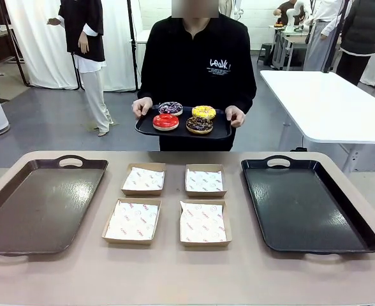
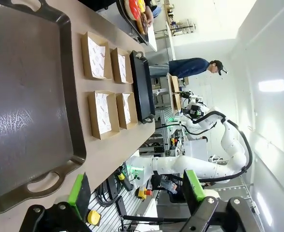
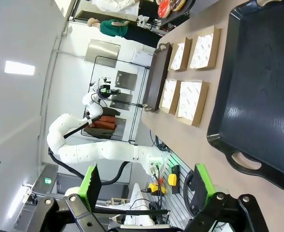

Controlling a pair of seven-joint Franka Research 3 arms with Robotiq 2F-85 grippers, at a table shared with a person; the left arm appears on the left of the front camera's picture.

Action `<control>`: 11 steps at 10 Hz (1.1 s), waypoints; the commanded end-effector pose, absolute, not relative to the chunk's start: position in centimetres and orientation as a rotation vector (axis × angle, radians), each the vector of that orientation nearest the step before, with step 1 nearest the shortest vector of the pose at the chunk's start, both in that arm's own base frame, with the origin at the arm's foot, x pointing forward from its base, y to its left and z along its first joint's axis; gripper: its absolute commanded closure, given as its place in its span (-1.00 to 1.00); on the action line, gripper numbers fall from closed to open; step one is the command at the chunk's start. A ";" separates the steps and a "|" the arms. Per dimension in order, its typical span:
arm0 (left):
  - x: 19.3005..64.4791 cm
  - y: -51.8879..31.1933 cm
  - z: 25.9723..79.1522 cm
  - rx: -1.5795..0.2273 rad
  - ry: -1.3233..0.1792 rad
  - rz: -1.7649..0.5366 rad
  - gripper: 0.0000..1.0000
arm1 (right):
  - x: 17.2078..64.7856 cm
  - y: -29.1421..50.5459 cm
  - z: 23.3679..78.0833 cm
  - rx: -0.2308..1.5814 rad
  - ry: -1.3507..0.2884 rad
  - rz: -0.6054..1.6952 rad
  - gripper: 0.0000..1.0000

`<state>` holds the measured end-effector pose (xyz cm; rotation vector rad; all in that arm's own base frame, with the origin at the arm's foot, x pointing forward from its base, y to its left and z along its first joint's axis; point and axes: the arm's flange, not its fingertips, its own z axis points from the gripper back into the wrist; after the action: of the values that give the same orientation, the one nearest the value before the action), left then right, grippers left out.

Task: Individually package the donuts and arrange them on the tray.
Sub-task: Pick up one Paper togo box.

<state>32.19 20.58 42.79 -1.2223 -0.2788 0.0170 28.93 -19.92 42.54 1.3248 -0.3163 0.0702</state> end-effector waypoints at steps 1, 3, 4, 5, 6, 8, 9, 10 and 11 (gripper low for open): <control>32.1 20.6 42.8 -1.234 -0.291 0.020 -1.00 | 28.9 -19.9 42.5 1.331 -0.314 0.063 -1.00; 32.1 20.6 42.8 -1.234 -0.291 0.020 -1.00 | 28.9 -19.9 42.5 1.331 -0.314 0.063 -1.00; 32.1 20.6 42.8 -1.234 -0.291 0.020 -1.00 | 28.9 -19.9 42.5 1.331 -0.314 0.063 -1.00; 32.1 20.6 42.8 -1.234 -0.291 0.020 -1.00 | 28.9 -19.9 42.5 1.331 -0.314 0.063 -1.00; 32.1 20.6 42.8 -1.234 -0.291 0.020 -1.00 | 28.9 -19.9 42.5 1.331 -0.314 0.063 -1.00; 32.1 20.6 42.8 -1.234 -0.291 0.020 -1.00 | 28.9 -19.9 42.5 1.331 -0.314 0.063 -1.00; 32.1 20.6 42.8 -1.234 -0.291 0.020 -1.00 | 28.9 -19.9 42.5 1.331 -0.314 0.063 -1.00; 32.1 20.6 42.8 -1.234 -0.291 0.020 -1.00 | 28.9 -19.9 42.5 1.331 -0.314 0.063 -1.00; 32.1 20.6 42.8 -1.234 -0.291 0.020 -1.00 | 28.9 -19.9 42.5 1.331 -0.314 0.063 -1.00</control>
<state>32.18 20.59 42.78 -1.2223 -0.2789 0.0175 28.93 -19.93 42.52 1.3249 -0.3159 0.0694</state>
